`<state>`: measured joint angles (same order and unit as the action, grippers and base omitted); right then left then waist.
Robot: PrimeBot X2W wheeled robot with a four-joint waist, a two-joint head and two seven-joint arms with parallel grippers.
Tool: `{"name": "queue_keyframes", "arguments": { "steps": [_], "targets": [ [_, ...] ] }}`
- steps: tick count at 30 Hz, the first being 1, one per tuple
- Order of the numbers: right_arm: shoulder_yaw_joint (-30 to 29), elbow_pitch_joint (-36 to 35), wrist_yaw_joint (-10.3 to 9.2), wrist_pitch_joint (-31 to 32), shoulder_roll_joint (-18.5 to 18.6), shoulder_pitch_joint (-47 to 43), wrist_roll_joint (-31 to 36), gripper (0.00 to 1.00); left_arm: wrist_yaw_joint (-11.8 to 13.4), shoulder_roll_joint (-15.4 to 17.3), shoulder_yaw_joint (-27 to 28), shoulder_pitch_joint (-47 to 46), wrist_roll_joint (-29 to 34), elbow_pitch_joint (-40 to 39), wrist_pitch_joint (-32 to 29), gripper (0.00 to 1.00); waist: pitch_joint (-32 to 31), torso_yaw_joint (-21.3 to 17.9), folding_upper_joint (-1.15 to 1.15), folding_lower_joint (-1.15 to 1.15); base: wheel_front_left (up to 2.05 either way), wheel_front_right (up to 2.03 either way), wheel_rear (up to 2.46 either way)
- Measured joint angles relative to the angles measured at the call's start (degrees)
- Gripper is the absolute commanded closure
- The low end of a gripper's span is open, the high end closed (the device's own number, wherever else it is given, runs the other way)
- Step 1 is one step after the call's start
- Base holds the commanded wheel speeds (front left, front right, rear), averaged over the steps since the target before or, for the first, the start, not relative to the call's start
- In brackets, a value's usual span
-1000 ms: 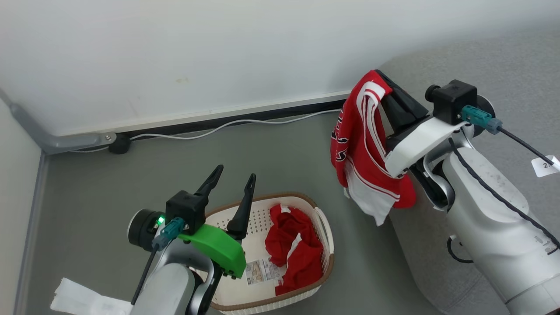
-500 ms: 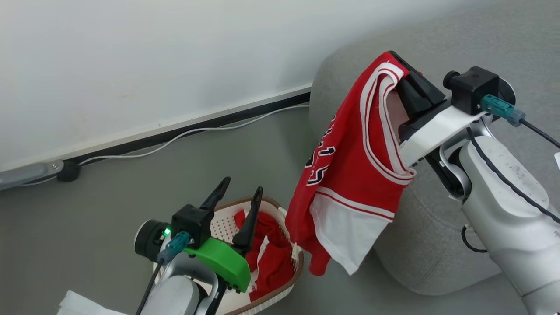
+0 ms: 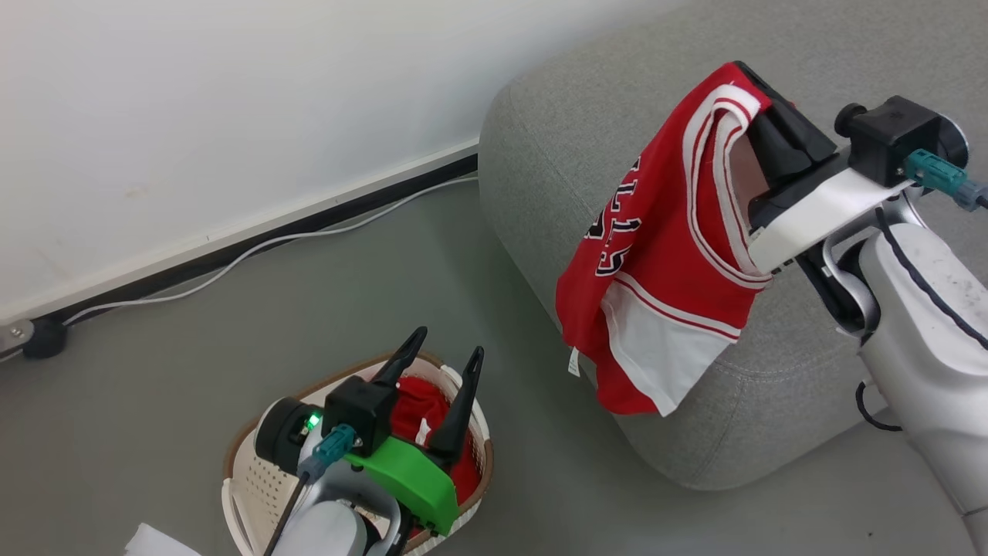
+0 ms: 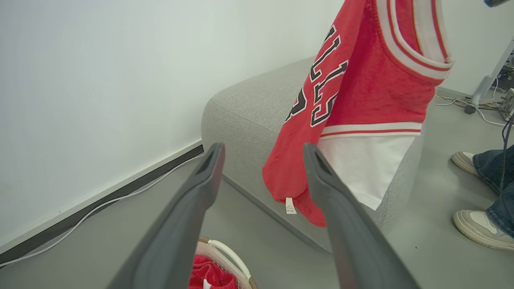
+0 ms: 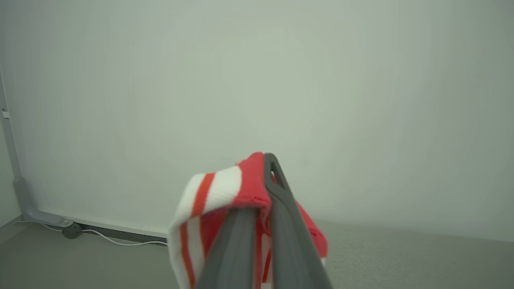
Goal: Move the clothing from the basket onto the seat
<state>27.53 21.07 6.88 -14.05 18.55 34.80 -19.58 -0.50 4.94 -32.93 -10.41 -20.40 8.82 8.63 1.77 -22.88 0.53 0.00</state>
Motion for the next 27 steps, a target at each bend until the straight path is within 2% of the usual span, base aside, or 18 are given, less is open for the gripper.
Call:
{"name": "queue_keyframes", "arguments": {
  "steps": [14, 22, 27],
  "targets": [
    [-3.28, -1.71, -0.4, 2.74, 3.22, 2.05, -0.73, 1.0, -0.07, 0.07, -1.43, -0.14, 1.12, -2.12, -1.36, 0.0, 4.33, 0.49, 0.0, 0.0, 0.0, 0.0, 0.0],
    [-8.8, -1.65, -0.43, 6.84, 5.47, 15.07, -2.83, 1.0, -0.03, 1.45, -1.54, -2.24, 3.64, -4.83, -3.13, 0.0, 8.95, 1.8, 0.0, 0.0, 0.0, 0.0, 0.0],
    [-14.48, -1.12, -2.26, 10.17, 9.36, 25.43, -4.32, 1.0, -0.04, 1.83, -2.22, -4.66, 4.61, -7.25, -4.52, 0.0, 13.16, 3.23, 0.0, 0.0, 0.0, 0.0, 0.0]
  ]
}}
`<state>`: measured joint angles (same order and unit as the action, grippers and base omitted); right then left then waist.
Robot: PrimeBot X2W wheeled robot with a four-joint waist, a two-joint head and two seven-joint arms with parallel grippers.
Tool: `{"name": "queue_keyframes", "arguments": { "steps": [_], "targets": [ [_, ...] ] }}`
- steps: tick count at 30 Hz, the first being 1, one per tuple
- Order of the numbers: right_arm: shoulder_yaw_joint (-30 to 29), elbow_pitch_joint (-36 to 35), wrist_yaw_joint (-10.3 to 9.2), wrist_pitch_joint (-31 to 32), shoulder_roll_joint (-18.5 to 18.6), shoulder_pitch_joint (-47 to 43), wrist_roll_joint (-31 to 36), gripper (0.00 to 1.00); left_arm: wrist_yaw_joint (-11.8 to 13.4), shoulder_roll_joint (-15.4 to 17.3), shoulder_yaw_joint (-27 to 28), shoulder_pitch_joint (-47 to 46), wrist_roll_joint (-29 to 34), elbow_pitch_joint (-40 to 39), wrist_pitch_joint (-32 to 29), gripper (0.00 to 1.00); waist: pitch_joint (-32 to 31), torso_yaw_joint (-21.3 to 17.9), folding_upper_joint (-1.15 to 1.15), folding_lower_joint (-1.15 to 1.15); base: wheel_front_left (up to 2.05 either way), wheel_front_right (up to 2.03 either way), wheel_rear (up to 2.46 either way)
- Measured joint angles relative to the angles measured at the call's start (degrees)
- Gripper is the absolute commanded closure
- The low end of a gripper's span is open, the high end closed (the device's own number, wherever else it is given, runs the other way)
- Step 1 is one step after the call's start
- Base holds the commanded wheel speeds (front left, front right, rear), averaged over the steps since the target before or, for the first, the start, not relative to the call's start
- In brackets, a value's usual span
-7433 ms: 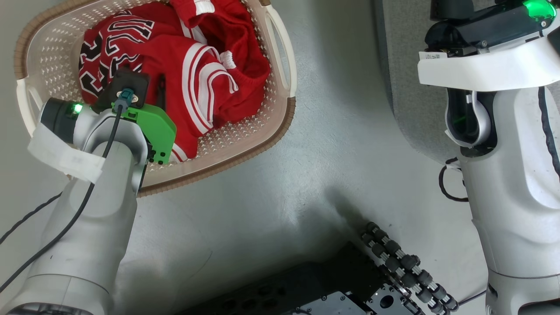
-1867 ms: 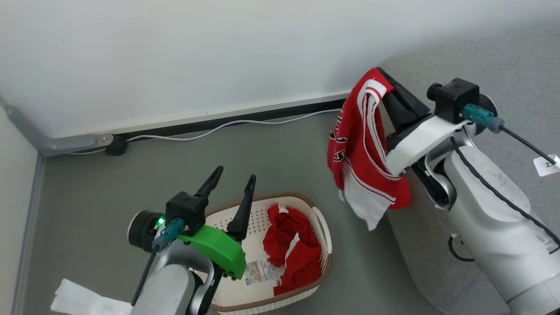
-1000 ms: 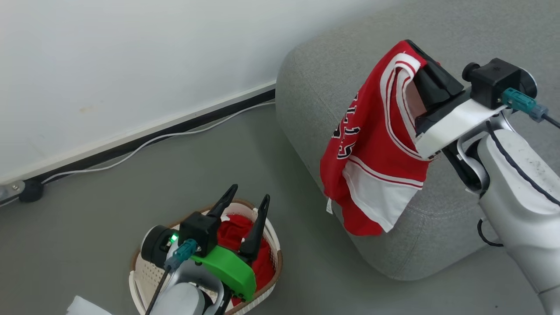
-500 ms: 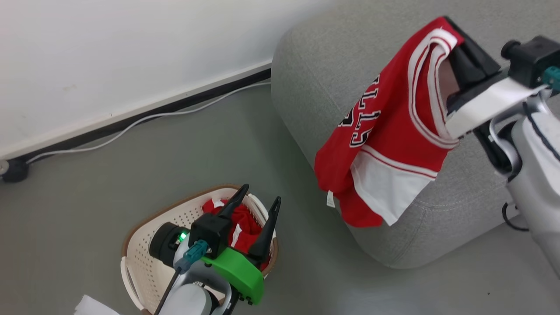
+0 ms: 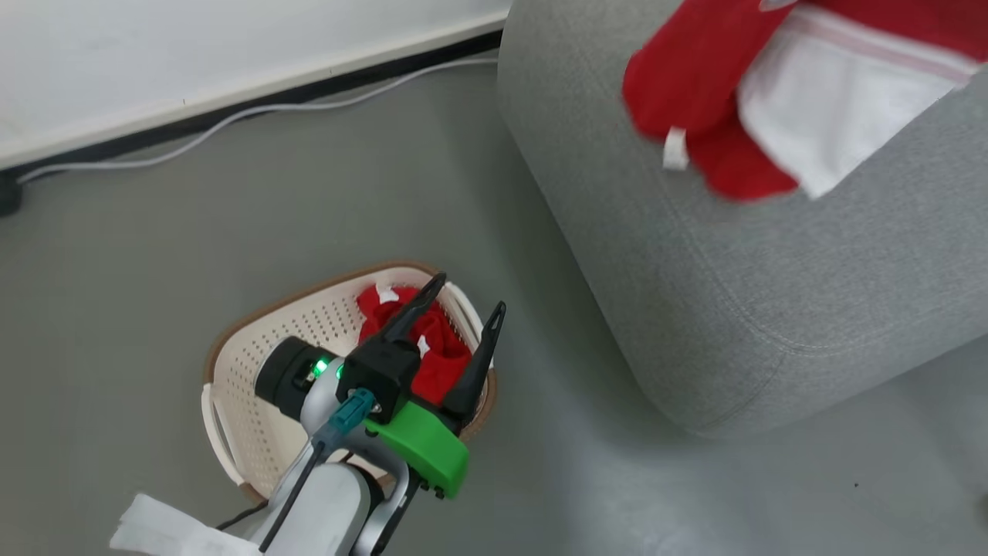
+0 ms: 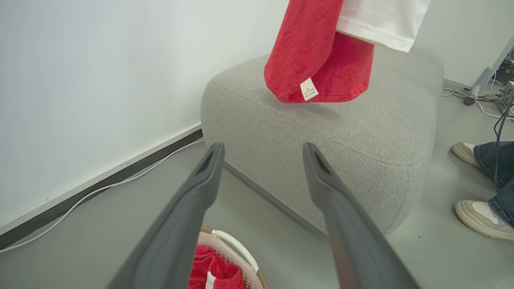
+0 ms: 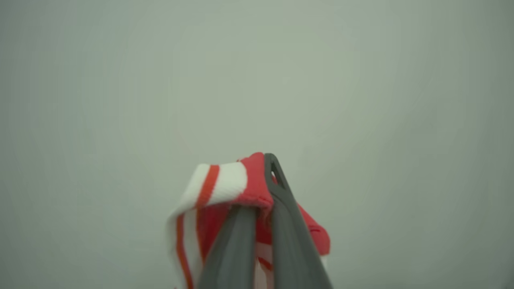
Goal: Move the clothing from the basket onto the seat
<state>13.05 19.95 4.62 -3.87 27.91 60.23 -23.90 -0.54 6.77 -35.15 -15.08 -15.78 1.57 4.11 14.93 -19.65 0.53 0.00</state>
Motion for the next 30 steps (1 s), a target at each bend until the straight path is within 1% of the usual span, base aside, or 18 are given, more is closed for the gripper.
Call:
{"name": "queue_keyframes", "arguments": {
  "steps": [4, 7, 8, 10, 11, 14, 21, 23, 24, 25, 30],
  "targets": [
    [-3.33, 1.15, -1.15, 1.94, 4.43, 6.25, -0.34, 1.0, -0.14, 0.15, -0.25, -1.59, 0.19, -0.99, -0.54, 0.0, 2.75, 1.44, 0.0, 0.0, 0.0, 0.0, 0.0],
    [-4.34, 2.1, -1.35, 3.46, 6.64, 9.67, -0.03, 1.0, -0.47, 0.34, -0.25, -2.59, 0.44, -1.94, -1.09, 0.0, 4.7, 2.84, 0.0, 0.0, 0.0, 0.0, 0.0],
    [-4.42, 2.46, -1.7, 3.88, 7.22, 10.64, 0.26, 1.0, -0.49, 0.37, -0.3, -2.89, 0.45, -2.15, -1.11, 0.0, 5.32, 3.33, 0.0, 0.0, 0.0, 0.0, 0.0],
    [-4.81, 3.41, -1.81, 4.63, 8.24, 12.13, 0.35, 1.0, -0.8, 0.41, -0.47, -3.57, 0.47, -2.5, -1.2, 0.0, 6.52, 4.41, 0.0, 0.0, 0.0, 0.0, 0.0],
    [-5.0, 3.96, -2.26, 5.0, 8.68, 12.58, 0.41, 1.0, -1.04, 0.42, -0.57, -3.92, 0.54, -2.66, -1.56, 0.0, 7.08, 4.97, 0.0, 0.0, 0.0, 0.0, 0.0],
    [-5.12, 5.73, -2.3, 5.54, 9.87, 13.18, 0.98, 1.0, -1.05, 0.4, -0.85, -4.76, 1.11, -3.27, -1.62, 0.0, 8.76, 6.69, 0.0, 0.0, 0.0, 0.0, 0.0],
    [-6.92, 9.71, -4.86, 5.41, 12.05, 13.31, 2.8, 1.0, -1.47, 1.0, -0.66, -5.49, 2.08, -3.88, -2.13, 0.0, 12.69, 10.21, 0.0, 0.0, 0.0, 0.0, 0.0],
    [-7.78, 10.93, -5.81, 4.88, 12.13, 13.27, 2.75, 1.0, -1.46, 1.41, -0.21, -5.5, 2.21, -4.03, -2.4, 0.0, 13.8, 10.94, 0.0, 0.0, 0.0, 0.0, 0.0],
    [-8.12, 11.61, -5.83, 4.65, 11.89, 13.2, 2.6, 1.0, -1.46, 1.59, 0.04, -5.5, 2.27, -4.12, -2.56, 0.0, 14.34, 11.22, 0.0, 0.0, 0.0, 0.0, 0.0],
    [-8.32, 12.36, -6.31, 4.33, 11.52, 12.9, 2.45, 1.0, -1.45, 1.76, 0.21, -5.51, 2.36, -4.21, -2.56, 0.0, 14.88, 11.45, 0.0, 0.0, 0.0, 0.0, 0.0],
    [-9.14, 17.19, -7.73, 2.25, 8.35, 7.45, 1.0, 1.0, -1.44, 2.4, 0.59, -5.63, 2.44, -4.53, -2.64, 0.0, 17.28, 12.03, 0.0, 0.01, 0.0, 0.0, 0.0]
  ]
}}
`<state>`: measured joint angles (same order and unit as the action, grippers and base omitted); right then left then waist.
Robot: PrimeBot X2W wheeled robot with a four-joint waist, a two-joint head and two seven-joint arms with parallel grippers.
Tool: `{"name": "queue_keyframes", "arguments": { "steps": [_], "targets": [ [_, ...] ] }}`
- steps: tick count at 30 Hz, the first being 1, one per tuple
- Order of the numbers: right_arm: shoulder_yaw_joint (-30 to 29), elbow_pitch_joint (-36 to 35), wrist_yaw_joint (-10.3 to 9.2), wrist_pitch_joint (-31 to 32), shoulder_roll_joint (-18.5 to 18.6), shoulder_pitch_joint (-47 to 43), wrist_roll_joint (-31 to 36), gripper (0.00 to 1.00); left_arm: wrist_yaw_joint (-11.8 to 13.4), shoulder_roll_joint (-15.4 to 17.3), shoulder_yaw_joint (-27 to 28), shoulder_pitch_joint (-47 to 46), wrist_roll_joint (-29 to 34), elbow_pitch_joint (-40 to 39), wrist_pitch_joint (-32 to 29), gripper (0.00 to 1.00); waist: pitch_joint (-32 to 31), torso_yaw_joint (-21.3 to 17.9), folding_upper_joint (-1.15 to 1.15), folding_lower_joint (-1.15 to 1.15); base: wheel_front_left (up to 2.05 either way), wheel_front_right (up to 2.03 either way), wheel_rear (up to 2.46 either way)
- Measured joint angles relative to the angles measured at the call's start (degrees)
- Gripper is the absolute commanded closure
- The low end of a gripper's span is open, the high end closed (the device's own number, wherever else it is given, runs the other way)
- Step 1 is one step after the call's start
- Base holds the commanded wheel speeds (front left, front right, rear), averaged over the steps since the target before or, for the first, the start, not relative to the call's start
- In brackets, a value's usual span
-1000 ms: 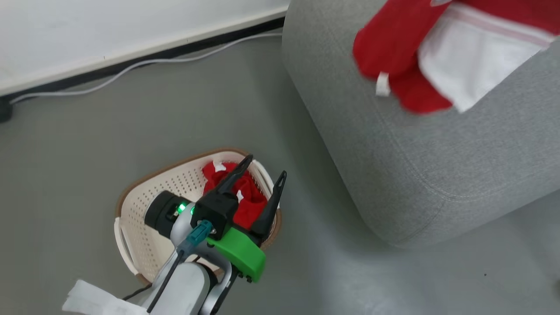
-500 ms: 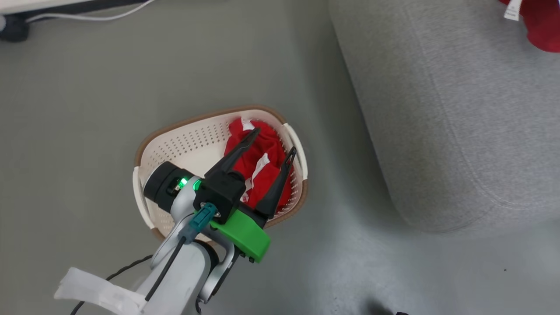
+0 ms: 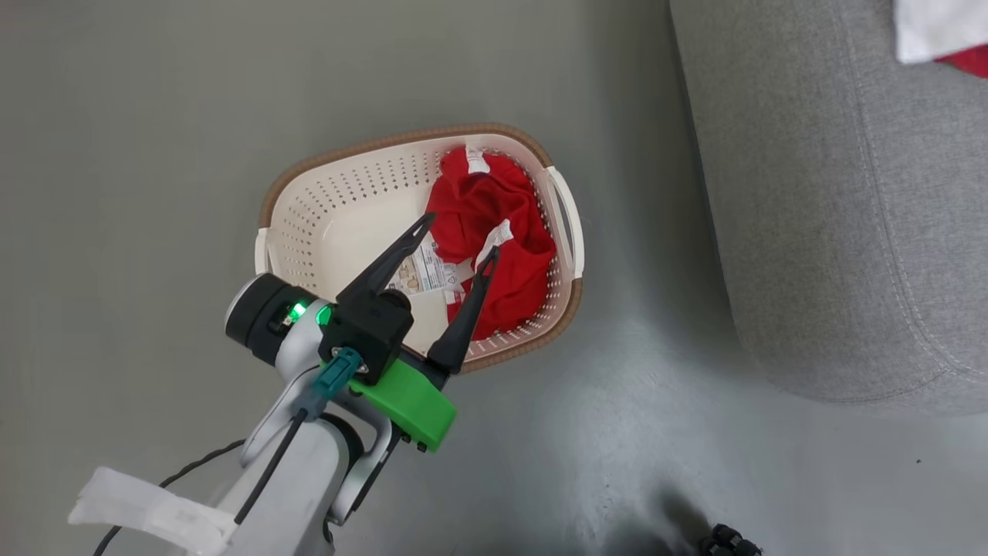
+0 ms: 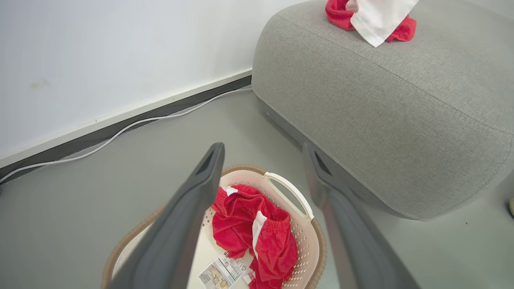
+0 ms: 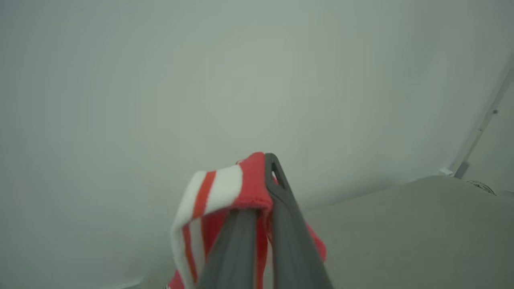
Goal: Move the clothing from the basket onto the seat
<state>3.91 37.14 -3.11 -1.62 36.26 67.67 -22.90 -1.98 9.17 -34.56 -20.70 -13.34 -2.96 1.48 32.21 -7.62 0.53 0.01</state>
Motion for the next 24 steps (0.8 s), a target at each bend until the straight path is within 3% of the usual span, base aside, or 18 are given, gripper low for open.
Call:
{"name": "queue_keyframes", "arguments": {
  "steps": [11, 17, 18, 19, 20, 21, 24],
  "targets": [
    [-1.2, 8.44, -0.59, -4.32, -7.05, -9.65, -3.19, 1.0, 0.0, 0.71, 0.31, -1.03, 0.01, -0.32, -0.42, 0.0, 2.62, -0.73, 0.0, 0.0, 0.0, 0.0, 0.0],
    [0.11, 11.51, -0.43, -6.28, -9.04, -12.26, -3.22, 1.0, 0.0, 0.77, 0.46, -1.37, 0.01, -0.11, -0.4, 0.0, 2.71, -1.01, 0.0, 0.0, 0.0, 0.0, 0.0],
    [0.16, 11.83, -0.43, -6.81, -9.32, -12.51, -3.22, 0.91, 0.0, 0.77, 0.49, -1.38, 0.01, 0.05, -0.35, 0.0, 2.66, -1.05, 0.0, 0.0, 0.0, 0.0, 0.0],
    [0.24, 12.22, -0.42, -7.43, -9.68, -12.71, -3.22, 0.62, 0.0, 0.77, 0.57, -1.38, 0.01, 0.34, -0.26, 0.0, 2.56, -1.1, 0.0, 0.0, 0.0, 0.0, 0.0],
    [0.36, 12.63, -0.34, -7.8, -10.05, -12.91, -3.22, 0.51, 0.0, 0.78, 0.6, -1.38, 0.0, 0.58, -0.12, 0.0, 2.42, -1.15, 0.0, 0.0, 0.0, 0.0, 0.0],
    [0.48, 13.0, -0.25, -8.28, -10.49, -13.1, -3.22, 0.0, 0.0, 0.78, 0.67, -1.38, 0.0, 0.74, 0.05, 0.0, 2.24, -1.21, 0.0, -0.01, 0.0, 0.0, 0.0],
    [1.12, 13.68, 0.63, -9.48, -11.17, -13.4, -3.21, 0.0, 0.0, 0.78, 0.92, -1.38, -0.02, 1.16, 0.2, 0.0, 1.68, -1.43, 0.0, -0.01, 0.0, 0.0, 0.0]
  ]
}}
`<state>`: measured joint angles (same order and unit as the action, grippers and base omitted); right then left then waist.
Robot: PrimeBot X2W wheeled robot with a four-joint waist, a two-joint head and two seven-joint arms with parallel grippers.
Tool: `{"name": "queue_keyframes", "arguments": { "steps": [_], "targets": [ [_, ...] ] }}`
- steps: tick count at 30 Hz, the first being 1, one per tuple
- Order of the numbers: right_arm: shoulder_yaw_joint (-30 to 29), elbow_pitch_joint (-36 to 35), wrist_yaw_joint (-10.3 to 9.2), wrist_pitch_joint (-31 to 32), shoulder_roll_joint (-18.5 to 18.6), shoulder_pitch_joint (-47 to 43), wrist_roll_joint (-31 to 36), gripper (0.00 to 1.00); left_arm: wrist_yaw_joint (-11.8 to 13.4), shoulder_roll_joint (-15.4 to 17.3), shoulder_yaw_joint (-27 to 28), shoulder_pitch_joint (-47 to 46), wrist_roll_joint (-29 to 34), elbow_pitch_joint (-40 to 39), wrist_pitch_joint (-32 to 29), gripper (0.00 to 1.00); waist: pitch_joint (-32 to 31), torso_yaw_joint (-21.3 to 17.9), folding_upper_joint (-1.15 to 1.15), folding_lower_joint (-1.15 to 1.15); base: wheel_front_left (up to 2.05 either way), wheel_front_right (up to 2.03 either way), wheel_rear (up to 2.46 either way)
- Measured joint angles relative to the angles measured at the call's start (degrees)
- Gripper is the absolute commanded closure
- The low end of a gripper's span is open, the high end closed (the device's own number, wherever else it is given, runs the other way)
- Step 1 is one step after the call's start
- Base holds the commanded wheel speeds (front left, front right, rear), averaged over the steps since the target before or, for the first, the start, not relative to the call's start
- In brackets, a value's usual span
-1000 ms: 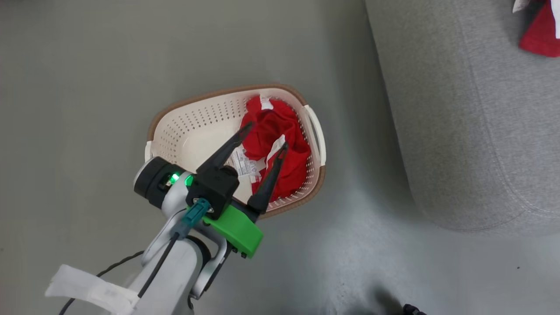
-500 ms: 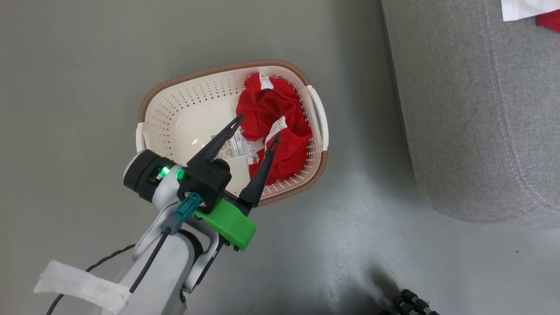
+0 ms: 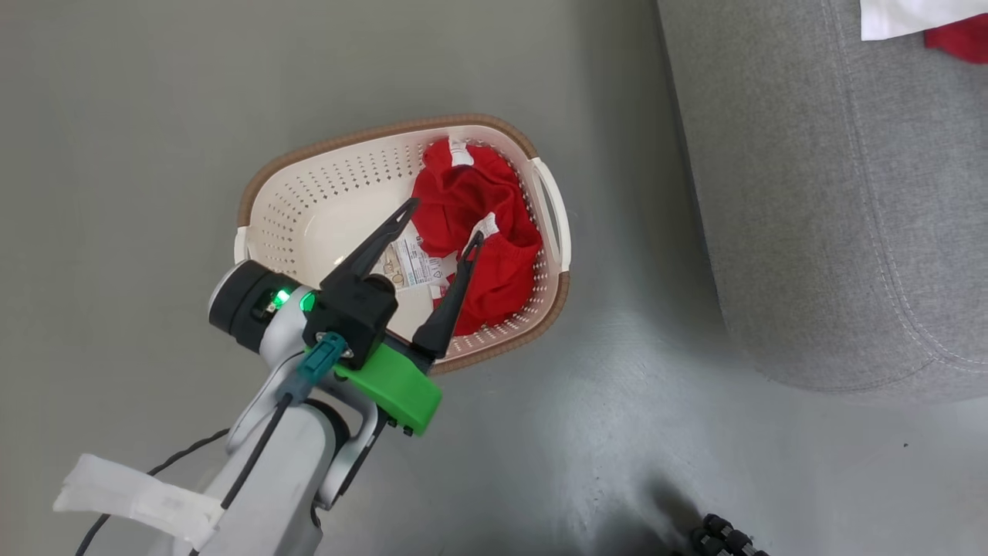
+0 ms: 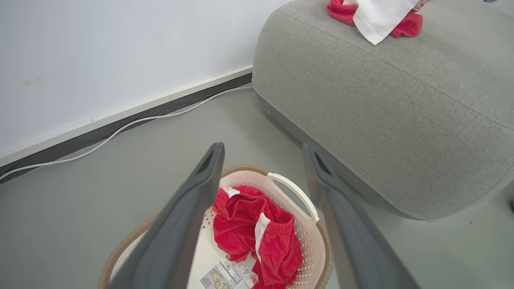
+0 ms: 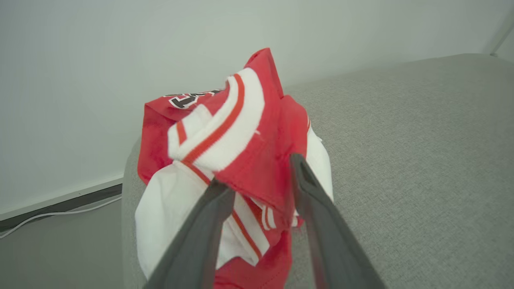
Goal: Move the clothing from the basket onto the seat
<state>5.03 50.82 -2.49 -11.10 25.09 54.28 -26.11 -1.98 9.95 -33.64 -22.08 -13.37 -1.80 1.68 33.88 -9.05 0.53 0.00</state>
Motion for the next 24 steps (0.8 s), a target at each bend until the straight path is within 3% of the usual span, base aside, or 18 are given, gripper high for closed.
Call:
{"name": "queue_keyframes", "arguments": {
  "steps": [14, 24],
  "targets": [
    [2.36, 0.23, 3.98, -3.09, -3.52, -6.28, 1.37, 0.0, 0.46, -0.42, 2.3, 0.43, -1.93, 3.82, 4.01, 0.0, -4.75, -2.74, 0.0, 0.0, 0.0, 0.0, 0.0],
    [3.65, -4.39, 4.9, -3.33, -5.24, -9.82, 3.31, 0.0, 1.96, -1.26, 5.36, 3.7, -4.57, 7.4, 7.8, 0.0, -10.82, -3.12, 0.0, 0.0, 0.0, 0.0, 0.0]
  ]
}}
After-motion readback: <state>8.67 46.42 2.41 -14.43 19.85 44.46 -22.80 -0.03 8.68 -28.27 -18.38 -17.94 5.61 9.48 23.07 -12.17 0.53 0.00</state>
